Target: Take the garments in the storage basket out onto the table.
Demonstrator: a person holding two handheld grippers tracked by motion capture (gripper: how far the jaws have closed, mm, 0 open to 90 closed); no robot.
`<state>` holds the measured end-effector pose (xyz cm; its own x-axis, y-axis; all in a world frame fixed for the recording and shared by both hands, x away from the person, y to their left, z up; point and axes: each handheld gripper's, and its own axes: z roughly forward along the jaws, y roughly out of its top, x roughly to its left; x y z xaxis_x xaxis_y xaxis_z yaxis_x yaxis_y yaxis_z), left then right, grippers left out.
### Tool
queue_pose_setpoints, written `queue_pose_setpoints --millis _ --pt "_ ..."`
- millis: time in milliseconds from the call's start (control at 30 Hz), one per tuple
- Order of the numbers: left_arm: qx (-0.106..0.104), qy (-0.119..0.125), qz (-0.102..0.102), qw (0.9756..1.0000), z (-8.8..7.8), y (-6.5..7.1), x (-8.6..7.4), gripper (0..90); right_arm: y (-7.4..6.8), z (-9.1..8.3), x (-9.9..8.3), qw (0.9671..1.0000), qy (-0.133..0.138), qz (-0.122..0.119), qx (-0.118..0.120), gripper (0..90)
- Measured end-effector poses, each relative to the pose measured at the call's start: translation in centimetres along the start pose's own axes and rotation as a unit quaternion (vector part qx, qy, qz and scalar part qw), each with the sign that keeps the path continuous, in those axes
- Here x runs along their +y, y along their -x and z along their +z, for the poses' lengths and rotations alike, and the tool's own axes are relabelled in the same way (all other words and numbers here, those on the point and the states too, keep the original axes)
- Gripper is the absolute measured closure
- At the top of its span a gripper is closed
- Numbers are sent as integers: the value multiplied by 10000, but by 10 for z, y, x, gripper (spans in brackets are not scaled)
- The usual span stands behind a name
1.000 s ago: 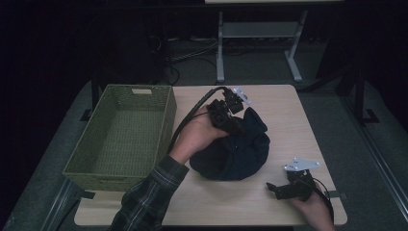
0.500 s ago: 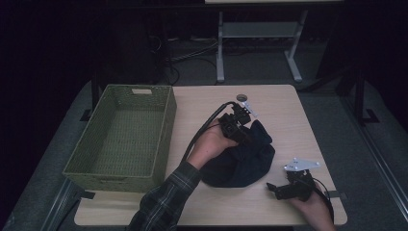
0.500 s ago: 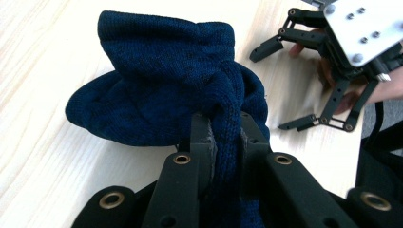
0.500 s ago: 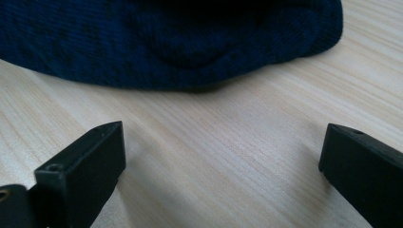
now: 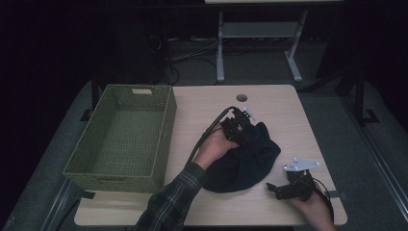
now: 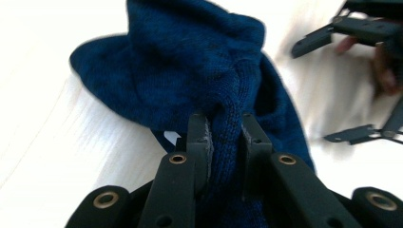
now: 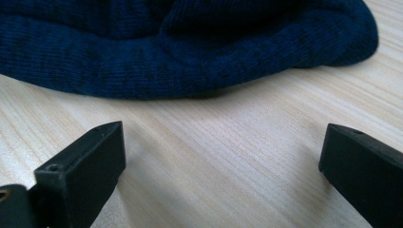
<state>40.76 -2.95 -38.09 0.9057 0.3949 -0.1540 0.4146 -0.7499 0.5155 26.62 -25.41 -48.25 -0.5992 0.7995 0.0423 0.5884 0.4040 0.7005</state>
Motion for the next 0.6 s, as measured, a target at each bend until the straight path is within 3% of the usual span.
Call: queue_pose_setpoints --millis 333,400,433,467,500,600 --pt "268 -234 -201 9992 25 -15 -13 706 0 0 0 10000 15 -33 -5 13" --pt "307 -171 -231 9991 24 -16 -14 626 0 0 0 10000 14 -36 -8 13" --pt "320 -127 -218 9992 21 -16 -14 498 0 0 0 10000 18 -31 -5 13" --pt "347 -72 -210 9991 19 -15 -14 498 0 0 0 10000 18 -31 -5 13" --pt "357 -31 -208 9991 14 -15 -13 405 0 0 0 10000 15 -4 10 13" --pt "468 103 -122 9988 -2 -12 -14 343 0 0 0 10000 23 -14 7 13"
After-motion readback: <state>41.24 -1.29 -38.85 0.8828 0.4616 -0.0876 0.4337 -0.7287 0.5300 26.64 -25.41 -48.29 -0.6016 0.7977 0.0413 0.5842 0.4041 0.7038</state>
